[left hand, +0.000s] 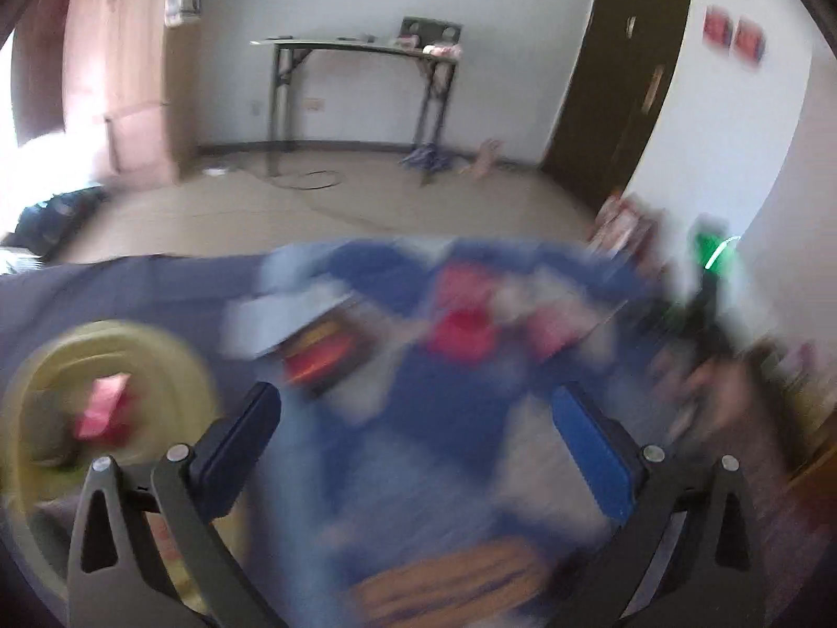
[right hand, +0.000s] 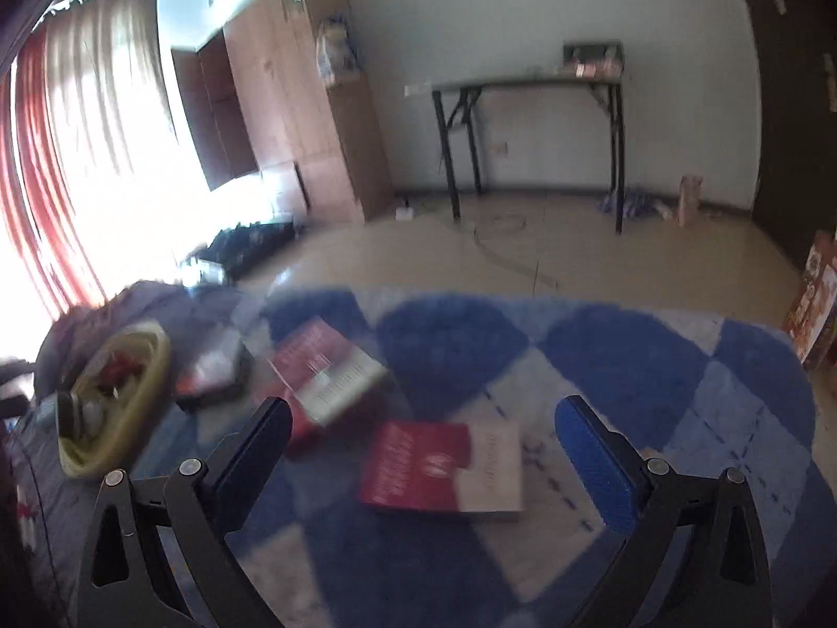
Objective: Organize rigid objects
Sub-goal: 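Move both open tools back over the remaining red boxes on the quilt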
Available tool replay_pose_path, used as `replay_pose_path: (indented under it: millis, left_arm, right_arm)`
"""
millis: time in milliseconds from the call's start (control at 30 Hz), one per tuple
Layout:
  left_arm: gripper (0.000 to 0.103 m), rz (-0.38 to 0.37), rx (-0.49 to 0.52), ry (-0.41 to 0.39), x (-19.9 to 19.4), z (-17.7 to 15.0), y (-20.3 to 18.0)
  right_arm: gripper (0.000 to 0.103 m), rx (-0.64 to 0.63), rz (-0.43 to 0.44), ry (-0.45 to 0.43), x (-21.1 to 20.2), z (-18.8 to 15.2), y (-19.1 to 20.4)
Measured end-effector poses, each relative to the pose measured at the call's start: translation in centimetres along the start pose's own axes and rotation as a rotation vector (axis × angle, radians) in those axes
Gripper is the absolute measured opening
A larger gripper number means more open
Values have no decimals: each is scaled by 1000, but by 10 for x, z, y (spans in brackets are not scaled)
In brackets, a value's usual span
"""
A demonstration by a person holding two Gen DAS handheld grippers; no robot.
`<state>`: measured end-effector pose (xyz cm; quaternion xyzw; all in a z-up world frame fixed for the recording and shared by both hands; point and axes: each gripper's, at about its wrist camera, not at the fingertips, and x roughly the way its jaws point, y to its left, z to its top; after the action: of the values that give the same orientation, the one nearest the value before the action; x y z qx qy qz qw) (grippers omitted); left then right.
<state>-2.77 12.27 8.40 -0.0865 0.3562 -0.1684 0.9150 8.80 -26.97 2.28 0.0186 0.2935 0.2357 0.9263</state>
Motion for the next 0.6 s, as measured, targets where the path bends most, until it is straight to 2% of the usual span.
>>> replay_pose_path:
  millis: [33, 67, 133, 200, 300, 367, 467, 533, 600]
  left_arm:
    - [103, -44, -48, -28, 10, 9, -9]
    - [103, -71, -53, -36, 18, 15, -16]
    - [103, -94, -44, -17, 44, 28, -27]
    - [103, -76, -73, -17, 66, 37, -27]
    - [103, 29, -32, 56, 93, 33, -21]
    - [103, 34, -46, 29, 95, 22, -14]
    - [103, -1, -42, 45, 91, 18, -6]
    - [103, -33, -56, -14, 75, 21, -1]
    - [103, -53, -73, -29, 69, 23, 2]
  right_arm:
    - [103, 33, -17, -11, 6, -2, -5]
    - [103, 57, -20, -17, 11, -3, -9]
    - [103, 72, -22, 38, 30, -7, -9]
    - [103, 54, -68, 70, 42, -11, -6]
    - [103, 33, -74, 62, 49, -11, -3]
    - [103, 4, -101, 64, 57, -17, 3]
    - [103, -37, -130, 56, 65, -23, 12]
    - [103, -27, -134, 27, 63, -24, 12]
    - [103, -7, -134, -5, 57, -26, 10]
